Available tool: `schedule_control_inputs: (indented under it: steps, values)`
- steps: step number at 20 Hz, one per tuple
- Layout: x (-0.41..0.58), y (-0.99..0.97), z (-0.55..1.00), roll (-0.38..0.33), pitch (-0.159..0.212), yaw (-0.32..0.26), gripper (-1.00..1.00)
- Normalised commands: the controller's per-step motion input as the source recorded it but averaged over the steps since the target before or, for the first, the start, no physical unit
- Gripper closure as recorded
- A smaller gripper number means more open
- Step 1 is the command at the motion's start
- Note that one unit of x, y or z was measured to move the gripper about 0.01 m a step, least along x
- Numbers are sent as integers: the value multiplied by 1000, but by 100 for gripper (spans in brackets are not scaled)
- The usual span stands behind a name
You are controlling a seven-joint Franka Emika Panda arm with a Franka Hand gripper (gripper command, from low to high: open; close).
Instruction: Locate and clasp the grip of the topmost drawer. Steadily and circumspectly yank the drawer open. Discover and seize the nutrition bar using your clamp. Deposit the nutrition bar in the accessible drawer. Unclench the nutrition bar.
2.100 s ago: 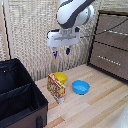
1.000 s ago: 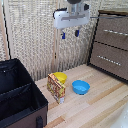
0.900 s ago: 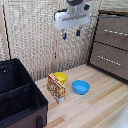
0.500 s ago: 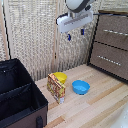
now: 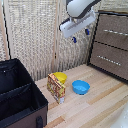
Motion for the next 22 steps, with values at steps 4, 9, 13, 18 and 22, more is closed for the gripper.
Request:
schedule_control_inputs:
  steps: [4, 9, 13, 18, 22]
  values:
    - [0, -104, 0, -375, 43, 60, -100]
    - [0, -101, 0, -375, 11, 79, -100]
    - [0, -22, -12, -366, -6, 152, -100]
    - [-46, -99, -6, -277, -21, 222, -100]
    - [-72, -110, 0, -248, -1, 237, -100]
